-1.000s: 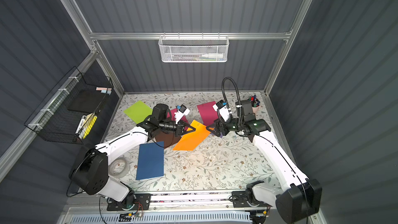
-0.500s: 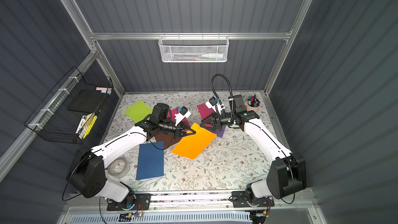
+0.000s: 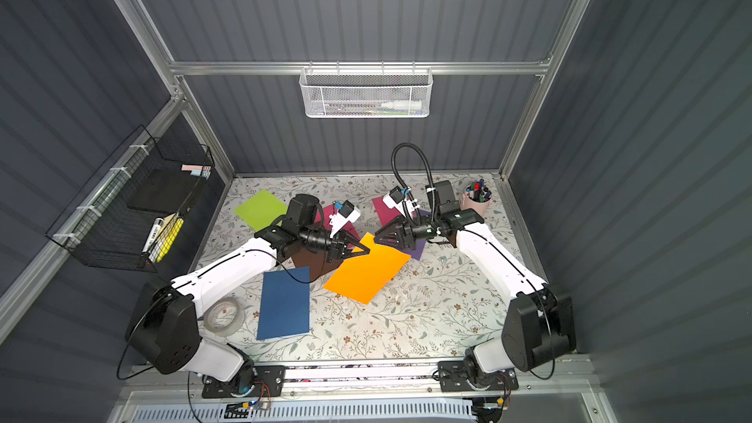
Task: Unclip the paperclips from the documents
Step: Remove the paper clip from the document.
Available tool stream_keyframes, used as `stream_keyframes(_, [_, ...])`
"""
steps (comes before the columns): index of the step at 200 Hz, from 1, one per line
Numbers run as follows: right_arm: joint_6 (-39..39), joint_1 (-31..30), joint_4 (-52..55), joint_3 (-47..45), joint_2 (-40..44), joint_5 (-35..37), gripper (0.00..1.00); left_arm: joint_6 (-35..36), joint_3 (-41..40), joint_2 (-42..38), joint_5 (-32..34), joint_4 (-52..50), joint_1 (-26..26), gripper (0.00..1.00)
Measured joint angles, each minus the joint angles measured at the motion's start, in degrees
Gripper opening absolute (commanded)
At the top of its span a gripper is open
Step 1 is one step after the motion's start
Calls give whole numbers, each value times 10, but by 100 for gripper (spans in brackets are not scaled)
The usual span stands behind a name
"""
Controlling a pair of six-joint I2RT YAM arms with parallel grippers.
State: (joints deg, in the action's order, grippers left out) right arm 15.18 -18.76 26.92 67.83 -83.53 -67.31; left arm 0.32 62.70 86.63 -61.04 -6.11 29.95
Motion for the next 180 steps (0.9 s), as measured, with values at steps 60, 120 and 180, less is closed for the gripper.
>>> stream_keyframes(60, [15,0,12,-1,0,-7,5,4,0,0,-2,-2,0,0])
stream_keyframes(120, [27,0,25,-1,0,-17,4,17,0,0,-5,-13,0,0])
stream_keyframes(180, [31,6,38,-2,1,-17,4,22,0,3,6,-12,0,0])
